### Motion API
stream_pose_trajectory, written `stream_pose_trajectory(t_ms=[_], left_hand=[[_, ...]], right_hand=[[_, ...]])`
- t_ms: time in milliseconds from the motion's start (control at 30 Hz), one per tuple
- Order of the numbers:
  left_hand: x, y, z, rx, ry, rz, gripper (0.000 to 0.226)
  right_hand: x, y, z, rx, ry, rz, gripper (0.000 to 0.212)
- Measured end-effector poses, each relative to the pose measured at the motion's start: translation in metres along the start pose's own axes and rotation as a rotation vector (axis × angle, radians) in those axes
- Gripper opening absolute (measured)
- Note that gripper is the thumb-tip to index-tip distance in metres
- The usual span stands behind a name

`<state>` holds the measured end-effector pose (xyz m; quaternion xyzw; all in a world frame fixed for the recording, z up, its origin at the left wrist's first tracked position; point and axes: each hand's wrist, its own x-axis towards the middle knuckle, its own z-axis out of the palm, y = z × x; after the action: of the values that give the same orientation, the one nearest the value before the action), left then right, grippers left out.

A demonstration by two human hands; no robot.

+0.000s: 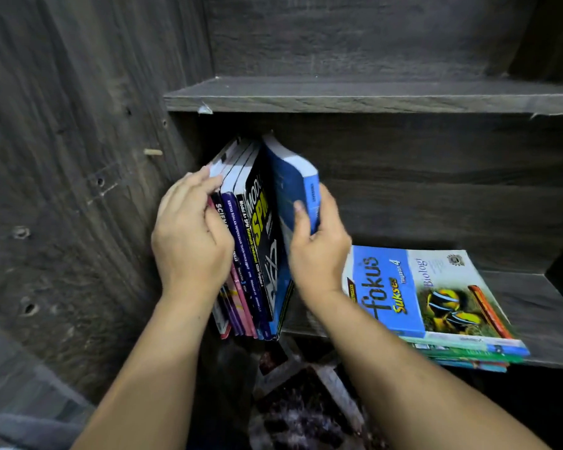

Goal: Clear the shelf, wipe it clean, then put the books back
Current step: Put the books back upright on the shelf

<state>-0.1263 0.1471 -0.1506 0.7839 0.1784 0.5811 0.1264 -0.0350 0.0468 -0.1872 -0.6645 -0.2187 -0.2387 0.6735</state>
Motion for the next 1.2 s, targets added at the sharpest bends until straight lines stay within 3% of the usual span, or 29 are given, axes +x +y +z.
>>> stream_pose_trajectory(t_ms=[200,300,367,433,500,600,733,1033,1200], left_hand=[[-0.002,0.000,0.003,-0.023,0.020,-0.014,0.037],[-0.004,-0.001,0.005,0.010,-0.012,0.023,0.028],[-0.007,0.002,0.006,0.070,-0.071,0.048,0.035],[-0.011,0.005,0.008,0.161,-0.130,0.048,0.048],[-0.016,0.007,0.012,0.234,-0.164,0.035,0.058],[-0.019,0.011,0.020,0.301,-0.155,0.089,0.062],[-0.020,0.011,0.027,0.348,-0.187,0.197,0.065],[-0.022,-0.006,0.028,0.400,-0.131,0.256,0.071],[-0.022,-0.007,0.028,0.394,-0.170,0.263,0.072]], right_hand=[[-0.038,0.028,0.014,0.038,-0.236,0.191,0.041],[-0.038,0.038,0.012,0.083,-0.545,0.142,0.051],[-0.030,0.042,-0.006,0.061,-0.804,0.112,0.052],[-0.015,0.045,-0.039,-0.153,-1.039,0.104,0.052],[-0.004,0.055,-0.079,-0.474,-1.145,-0.003,0.052],[-0.003,0.072,-0.124,-0.842,-1.158,-0.136,0.049],[-0.006,0.089,-0.158,-1.142,-1.231,-0.019,0.068],[0.014,0.112,-0.167,-1.154,-1.274,-0.031,0.082],[0.020,0.103,-0.169,-1.101,-1.181,-0.042,0.061]])
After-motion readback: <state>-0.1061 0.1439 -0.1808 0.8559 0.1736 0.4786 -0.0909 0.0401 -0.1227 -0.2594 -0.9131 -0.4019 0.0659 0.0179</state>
